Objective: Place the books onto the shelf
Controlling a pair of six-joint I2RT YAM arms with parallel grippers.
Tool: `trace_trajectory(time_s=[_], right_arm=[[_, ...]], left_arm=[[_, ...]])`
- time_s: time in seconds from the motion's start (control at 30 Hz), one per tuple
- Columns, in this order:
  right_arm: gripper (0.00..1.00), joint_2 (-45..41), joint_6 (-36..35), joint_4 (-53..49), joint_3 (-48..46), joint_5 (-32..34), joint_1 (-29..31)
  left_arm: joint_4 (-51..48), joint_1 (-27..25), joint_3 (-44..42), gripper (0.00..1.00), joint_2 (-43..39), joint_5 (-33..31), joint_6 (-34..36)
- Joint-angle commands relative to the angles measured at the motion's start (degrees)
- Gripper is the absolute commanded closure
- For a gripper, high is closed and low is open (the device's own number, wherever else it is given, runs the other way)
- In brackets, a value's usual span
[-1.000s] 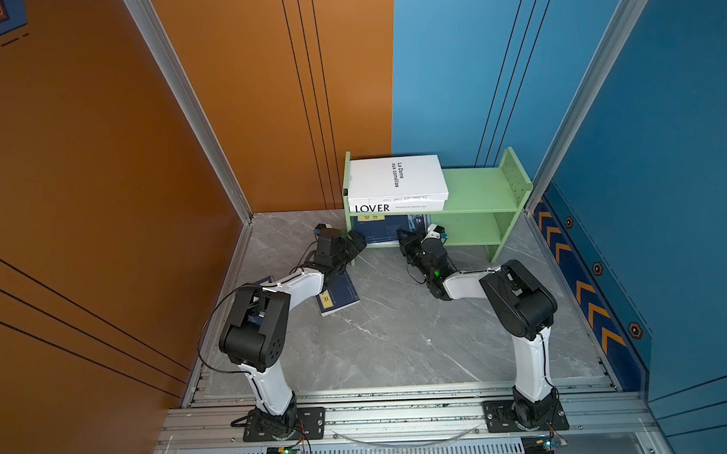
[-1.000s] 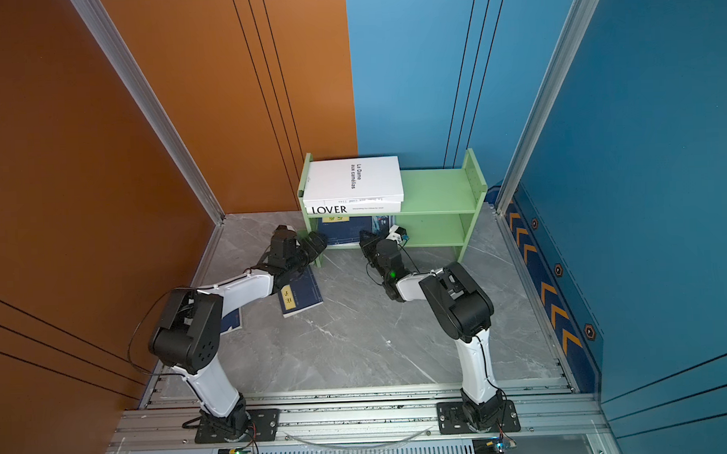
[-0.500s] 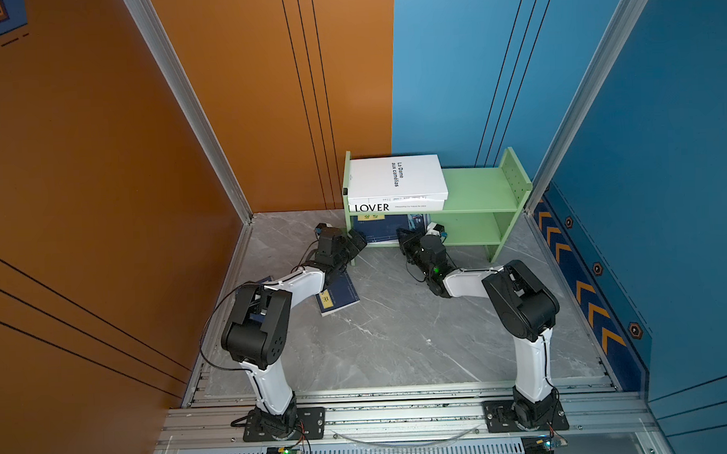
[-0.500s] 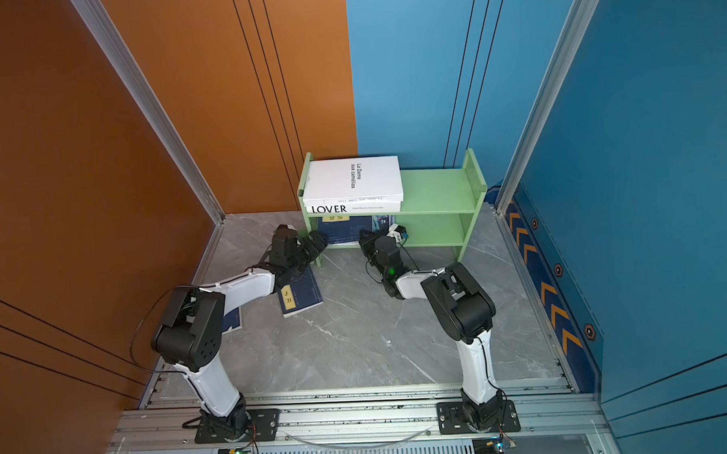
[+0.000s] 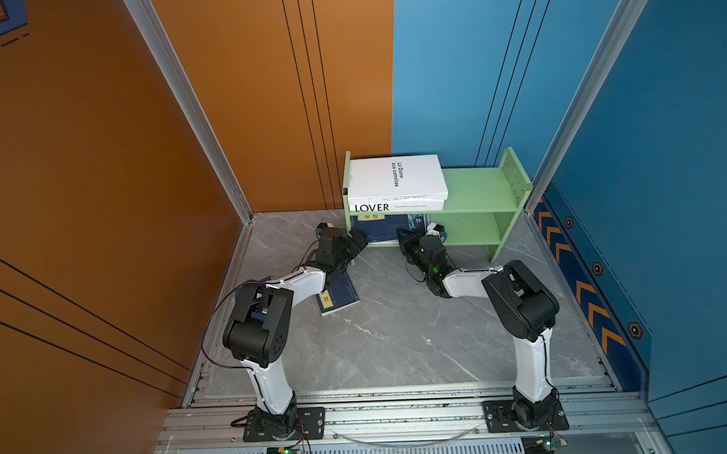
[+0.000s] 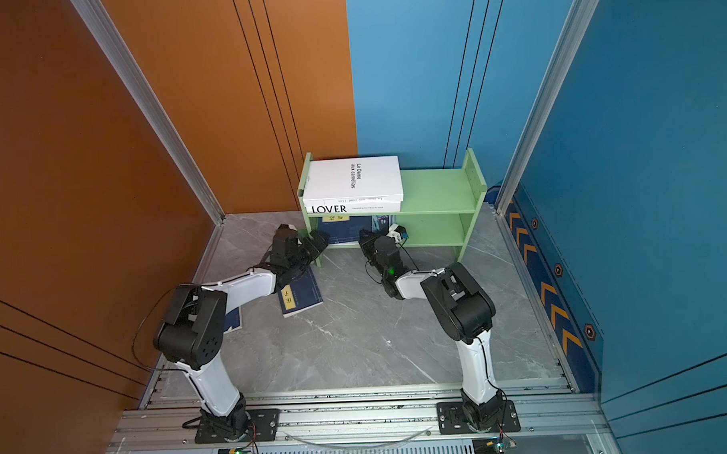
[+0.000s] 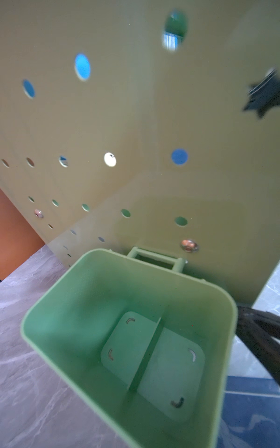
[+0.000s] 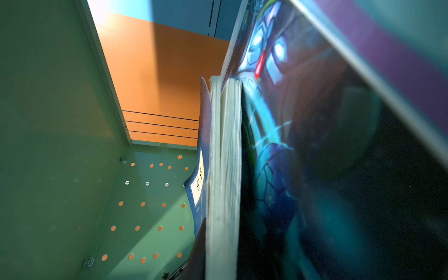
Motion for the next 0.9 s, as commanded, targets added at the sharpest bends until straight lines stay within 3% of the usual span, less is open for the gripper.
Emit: trace_trajectory(time_s=[0.0, 0.53, 0.63, 0.77, 0.87], right_arm=[[0.89, 1.8, -1.7, -2.4, 0.7, 2.5, 0.1], [0.82, 0.3, -4.6, -5.8, 0.1, 2.3, -0.4], [0.73, -0.5, -5.9, -7.5, 0.0, 2.2, -0.7], [0.55, -2.4, -9.3, -13.2, 0.4, 2.4, -1.3], [0.48, -4.4, -12.6, -18.7, 0.7, 3.5, -1.7]], left_arm=[[-1.4, 0.6, 1.0, 0.02, -0.2, -2.9, 1.4], [-3.8, 1.1, -1.7, 0.01, 4.9, -5.5, -0.6], [-4.2, 1.5, -2.0, 0.01, 5.2, -5.6, -0.7], [-4.4, 2.0, -2.1, 0.01, 5.5, -5.2, -1.0], [-4.5, 2.4, -2.1, 0.01, 5.5, -4.9, -1.0]])
